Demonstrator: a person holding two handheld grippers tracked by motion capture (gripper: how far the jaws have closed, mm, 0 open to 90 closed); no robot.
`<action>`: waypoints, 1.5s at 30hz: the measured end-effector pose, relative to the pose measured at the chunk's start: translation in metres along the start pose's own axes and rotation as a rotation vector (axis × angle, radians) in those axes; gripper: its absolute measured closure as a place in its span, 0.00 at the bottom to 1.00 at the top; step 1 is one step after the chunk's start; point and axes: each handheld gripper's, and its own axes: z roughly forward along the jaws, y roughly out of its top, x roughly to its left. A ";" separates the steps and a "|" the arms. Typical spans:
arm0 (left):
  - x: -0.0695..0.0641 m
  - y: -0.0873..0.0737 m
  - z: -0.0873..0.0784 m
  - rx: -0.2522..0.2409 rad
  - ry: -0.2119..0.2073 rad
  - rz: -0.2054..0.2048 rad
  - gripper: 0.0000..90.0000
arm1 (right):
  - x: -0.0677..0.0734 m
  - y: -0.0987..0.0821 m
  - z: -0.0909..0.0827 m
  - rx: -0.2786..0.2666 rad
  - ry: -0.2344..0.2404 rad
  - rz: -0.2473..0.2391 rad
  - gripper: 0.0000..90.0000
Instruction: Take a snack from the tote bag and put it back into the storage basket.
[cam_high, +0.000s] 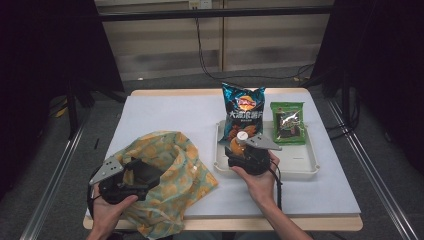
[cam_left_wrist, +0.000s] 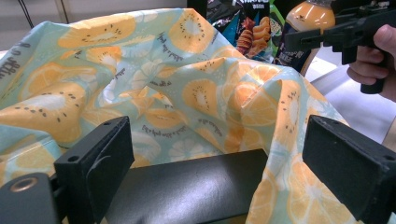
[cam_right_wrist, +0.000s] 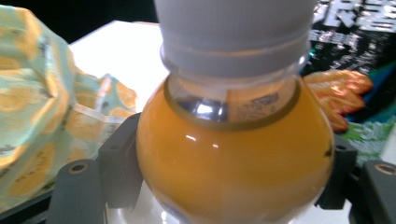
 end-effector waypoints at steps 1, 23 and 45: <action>0.000 0.000 0.000 0.004 0.004 -0.003 0.10 | 0.002 -0.001 0.000 0.007 -0.016 0.009 0.29; 0.001 0.000 0.000 -0.001 0.003 0.005 0.10 | -0.034 0.020 0.002 -0.039 0.292 -0.007 0.35; 0.001 -0.001 0.000 -0.001 0.003 0.002 0.10 | -0.070 0.032 0.032 0.056 0.688 -0.152 0.35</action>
